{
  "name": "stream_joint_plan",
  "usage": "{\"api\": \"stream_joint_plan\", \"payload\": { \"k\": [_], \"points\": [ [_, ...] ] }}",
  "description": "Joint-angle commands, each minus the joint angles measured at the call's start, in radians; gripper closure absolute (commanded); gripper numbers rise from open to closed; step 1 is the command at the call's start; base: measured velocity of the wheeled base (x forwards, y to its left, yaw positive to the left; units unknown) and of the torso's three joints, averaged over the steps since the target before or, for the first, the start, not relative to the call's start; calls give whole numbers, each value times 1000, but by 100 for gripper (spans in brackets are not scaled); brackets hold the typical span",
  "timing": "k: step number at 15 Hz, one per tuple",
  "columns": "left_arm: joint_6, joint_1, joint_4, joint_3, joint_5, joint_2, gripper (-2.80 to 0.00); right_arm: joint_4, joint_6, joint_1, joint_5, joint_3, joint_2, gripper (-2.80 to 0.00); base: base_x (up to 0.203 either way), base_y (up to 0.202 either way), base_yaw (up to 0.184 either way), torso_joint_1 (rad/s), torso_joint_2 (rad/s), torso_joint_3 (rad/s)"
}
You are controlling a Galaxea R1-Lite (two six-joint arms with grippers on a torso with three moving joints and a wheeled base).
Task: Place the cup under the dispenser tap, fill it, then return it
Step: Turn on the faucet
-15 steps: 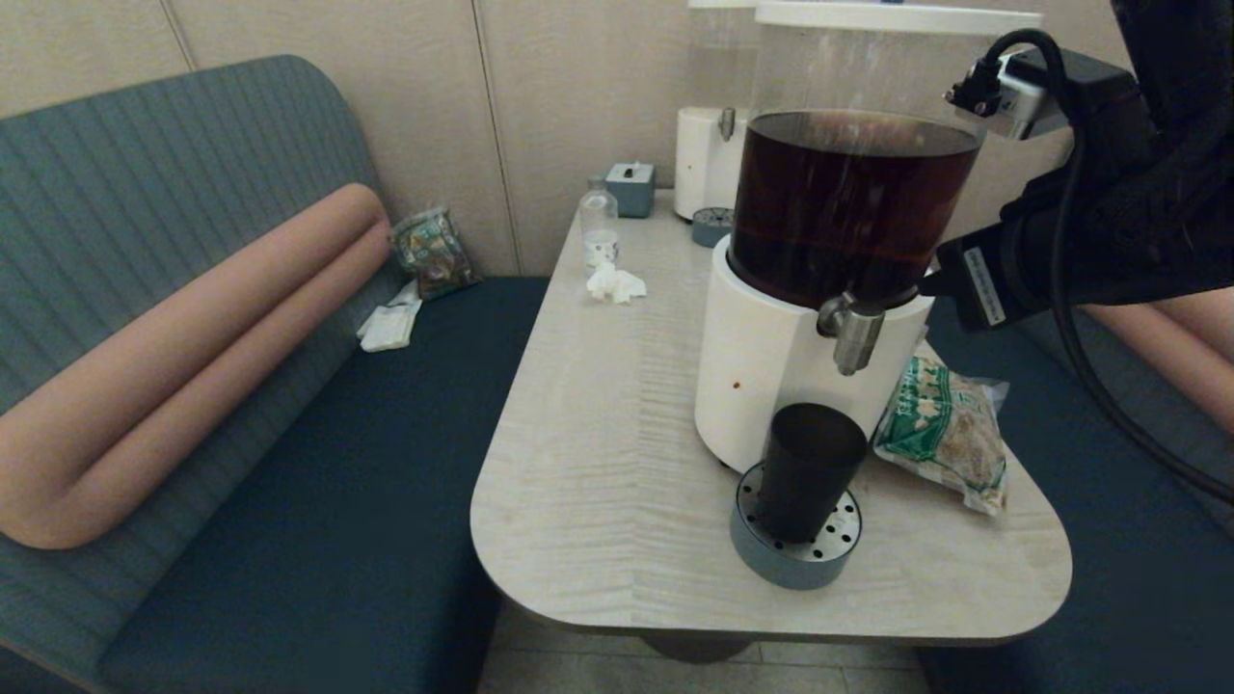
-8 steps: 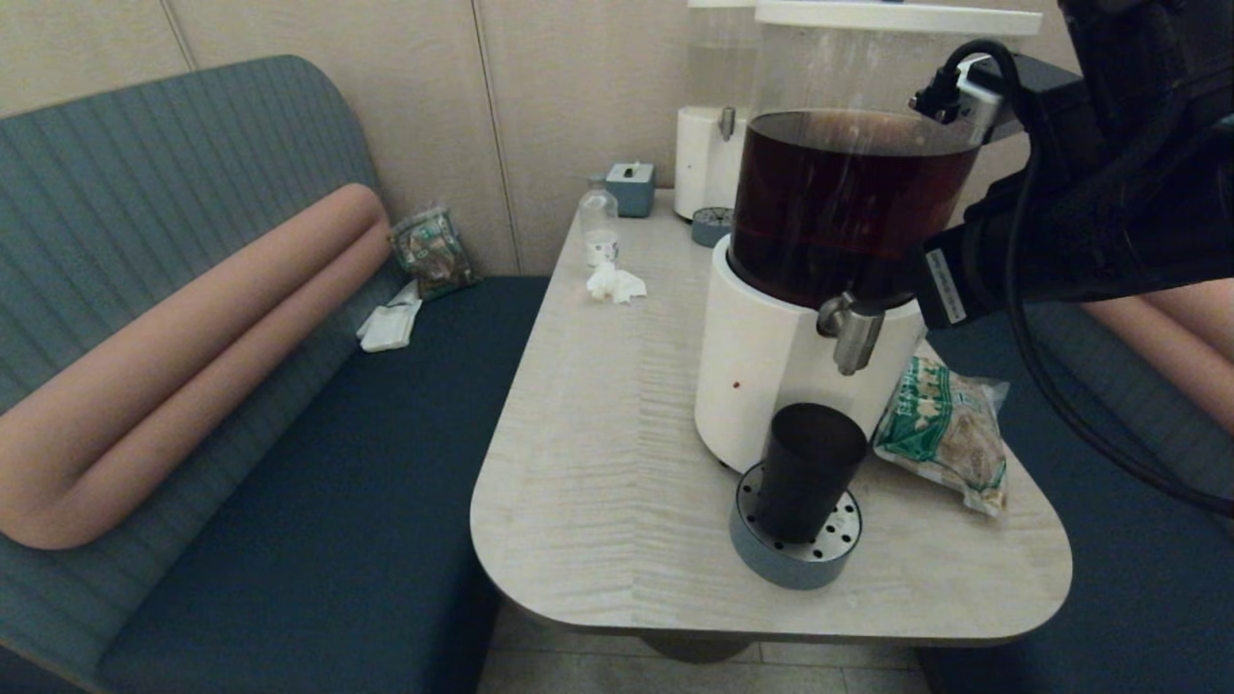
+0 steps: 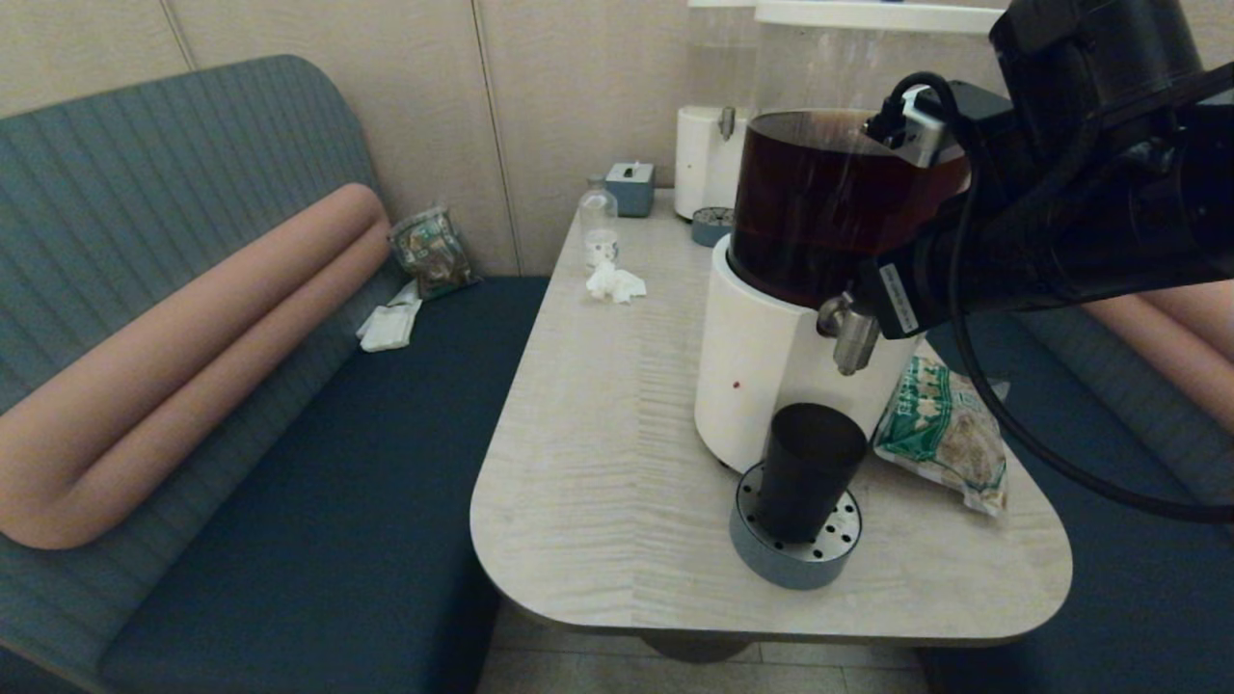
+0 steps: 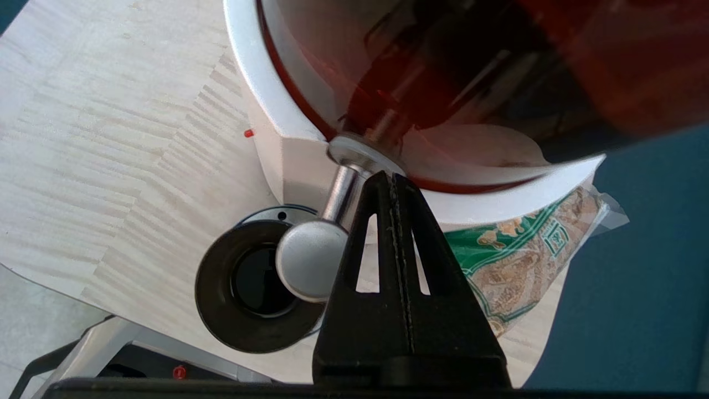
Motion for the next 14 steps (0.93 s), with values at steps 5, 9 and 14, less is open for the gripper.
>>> {"api": "stream_joint_plan", "payload": {
  "k": [5,9,14],
  "points": [
    [0,0,0,0,0,2,-280,-5,2,25,0,-9,27,0,0,0,0,0,0,0],
    [0,0,1,0,0,2,-280,-9,8,29,4,-13,33,0,0,0,0,0,0,0],
    [0,0,1,0,0,2,-280,-9,14,28,25,-6,27,0,0,0,0,0,0,0]
  ]
}}
